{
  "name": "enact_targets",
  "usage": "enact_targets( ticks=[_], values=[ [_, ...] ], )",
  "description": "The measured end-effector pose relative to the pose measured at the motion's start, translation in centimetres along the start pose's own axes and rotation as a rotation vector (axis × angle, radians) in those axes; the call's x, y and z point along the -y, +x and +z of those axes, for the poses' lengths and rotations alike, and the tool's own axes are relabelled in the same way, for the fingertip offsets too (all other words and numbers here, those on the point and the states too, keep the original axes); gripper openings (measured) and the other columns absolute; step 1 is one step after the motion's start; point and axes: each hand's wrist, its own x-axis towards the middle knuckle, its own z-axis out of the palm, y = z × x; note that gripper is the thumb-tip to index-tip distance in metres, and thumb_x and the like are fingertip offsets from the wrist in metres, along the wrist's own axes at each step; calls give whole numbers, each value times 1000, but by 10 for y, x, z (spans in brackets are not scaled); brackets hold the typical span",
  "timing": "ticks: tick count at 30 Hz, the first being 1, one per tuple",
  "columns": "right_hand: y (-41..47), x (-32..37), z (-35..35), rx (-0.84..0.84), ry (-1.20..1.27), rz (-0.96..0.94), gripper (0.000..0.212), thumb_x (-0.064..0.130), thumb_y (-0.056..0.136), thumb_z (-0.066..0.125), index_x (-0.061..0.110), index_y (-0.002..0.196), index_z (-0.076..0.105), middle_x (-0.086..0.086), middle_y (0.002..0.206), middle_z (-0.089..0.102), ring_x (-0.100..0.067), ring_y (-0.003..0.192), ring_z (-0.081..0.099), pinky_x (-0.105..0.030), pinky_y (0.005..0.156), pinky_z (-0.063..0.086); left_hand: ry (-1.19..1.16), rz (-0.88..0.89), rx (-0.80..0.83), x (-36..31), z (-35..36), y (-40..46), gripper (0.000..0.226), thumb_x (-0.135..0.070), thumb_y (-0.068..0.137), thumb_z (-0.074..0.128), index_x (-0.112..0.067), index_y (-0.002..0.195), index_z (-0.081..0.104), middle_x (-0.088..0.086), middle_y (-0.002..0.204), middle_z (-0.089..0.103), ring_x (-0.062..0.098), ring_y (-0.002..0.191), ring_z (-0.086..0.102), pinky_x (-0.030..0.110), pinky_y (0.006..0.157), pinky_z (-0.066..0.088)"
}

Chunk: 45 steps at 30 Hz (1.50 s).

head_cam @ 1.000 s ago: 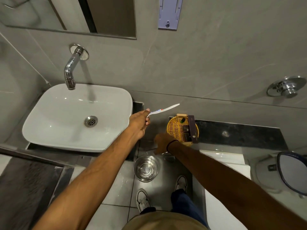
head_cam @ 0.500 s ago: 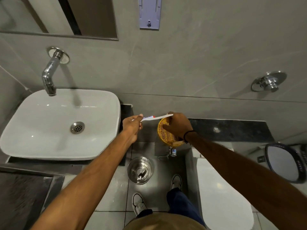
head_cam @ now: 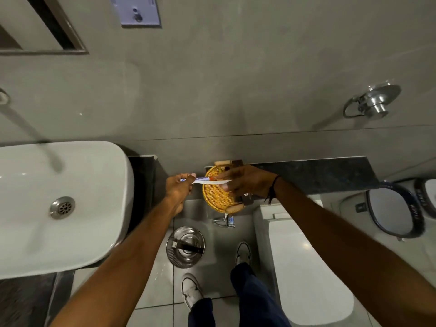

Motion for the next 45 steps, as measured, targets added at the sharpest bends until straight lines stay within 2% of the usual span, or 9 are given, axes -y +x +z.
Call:
enact_targets(
  ticks=[7,12,15,18,23,26,30,35,45],
  values=[
    [33,-51,-43,-216,82,13,30,6,91,71,-10,116,69,-17,93,71,-18,74,68,-19,61,61,34,-58,-25,19,39,30,17,-5,97,68,4,110,75,11,82,72,7,46,60,13,39,48],
    [49,-95,-63,-277,141,206,20,4,103,50,-4,114,66,7,58,74,1,52,70,-12,57,58,134,-32,-234,44,52,53,21,-3,92,72,5,110,78,23,111,79,22,79,67,28,76,54],
    [63,-111,-55,-317,513,231,32,6,106,38,5,96,68,0,65,77,-5,56,74,-15,54,59,184,-91,-285,60,54,63,18,-8,87,79,-3,103,83,19,109,82,28,95,76,32,92,59],
    [82,-117,-34,-383,767,243,31,14,105,38,1,101,66,-9,102,78,-15,95,75,-26,79,59,239,-131,-279,73,62,65,17,-12,83,84,-7,99,84,16,106,83,30,102,78,30,94,59],
    [115,-126,5,-790,593,254,12,6,79,83,6,89,78,-17,102,80,-21,74,79,-28,64,65,237,-177,-233,88,81,71,18,-6,77,88,-1,93,81,23,105,81,37,100,77,21,83,57],
    [122,-127,18,-850,355,255,23,15,77,85,6,97,79,-11,108,80,-20,90,74,-37,88,62,302,-188,-223,96,85,69,19,-12,73,91,-8,90,83,15,101,83,25,89,75,-1,53,44],
    [118,-120,23,-689,-40,186,19,20,81,80,13,99,81,-6,110,79,-20,95,72,-25,68,59,367,-121,-186,100,87,65,18,-7,76,88,-5,92,81,17,102,83,34,99,78,33,90,61],
    [123,-109,16,-573,-265,183,24,15,88,76,6,111,78,-10,122,75,-28,117,68,-40,101,56,544,-23,-245,92,86,57,9,-16,82,83,-17,90,80,7,98,83,29,95,77,28,74,50],
    [148,-113,15,-629,-408,244,28,17,94,68,-1,115,73,-16,120,75,-32,112,71,-40,99,58,1012,378,60,104,83,45,40,-44,105,54,-10,117,71,15,103,76,30,93,73,33,78,53]
  ],
)
